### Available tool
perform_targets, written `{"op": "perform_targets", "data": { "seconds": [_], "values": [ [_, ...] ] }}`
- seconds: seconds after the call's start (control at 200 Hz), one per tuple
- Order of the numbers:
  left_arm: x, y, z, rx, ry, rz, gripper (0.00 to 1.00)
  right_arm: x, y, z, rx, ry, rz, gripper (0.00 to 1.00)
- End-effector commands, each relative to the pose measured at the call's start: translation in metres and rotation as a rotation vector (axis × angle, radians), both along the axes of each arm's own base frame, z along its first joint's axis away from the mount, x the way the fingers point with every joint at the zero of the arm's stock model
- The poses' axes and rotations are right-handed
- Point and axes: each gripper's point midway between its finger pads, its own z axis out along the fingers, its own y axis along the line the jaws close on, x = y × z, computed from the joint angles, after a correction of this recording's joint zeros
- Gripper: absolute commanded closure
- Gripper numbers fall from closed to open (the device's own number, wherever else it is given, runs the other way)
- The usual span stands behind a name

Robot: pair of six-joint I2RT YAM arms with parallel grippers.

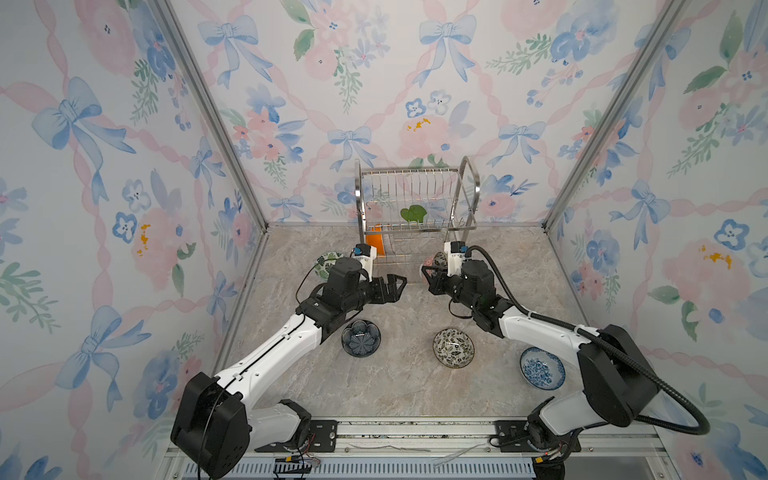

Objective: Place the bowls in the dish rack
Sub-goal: 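Carry the floral bowl with right gripper to the rack beside the striped bowl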

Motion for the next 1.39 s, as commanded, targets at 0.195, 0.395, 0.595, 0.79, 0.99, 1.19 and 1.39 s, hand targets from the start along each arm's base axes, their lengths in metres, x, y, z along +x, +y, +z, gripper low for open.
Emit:
{"op": "perform_targets", "data": {
  "seconds": [0.195,0.395,0.595,0.79,0.99,1.19,1.39],
  "values": [
    [0.006,0.004,0.008,-0.009,0.002,0.007,0.02,0.030,0.032,0.037,0.152,-0.145,0.067,1.00],
    [0.007,0.004,0.008,-0.010,0.002,-0.001,0.02,0.040,0.040,0.030,0.191,-0.180,0.103,1.00],
    [0.010,0.007,0.012,-0.006,-0.010,0.018,0.02,0.052,0.037,0.021,0.225,-0.189,0.109,1.00],
    [0.017,0.012,0.019,0.004,-0.031,0.060,0.02,0.065,0.043,0.020,0.277,-0.200,0.132,1.00],
    [0.021,0.008,0.018,0.009,-0.027,0.048,0.02,0.080,0.049,0.025,0.326,-0.228,0.149,1.00],
    [0.022,0.009,0.013,0.022,-0.023,0.050,0.02,0.097,0.053,0.021,0.354,-0.238,0.131,1.00],
    [0.023,0.009,0.010,0.035,-0.017,0.051,0.02,0.112,0.055,0.022,0.386,-0.272,0.104,1.00]
  ]
}}
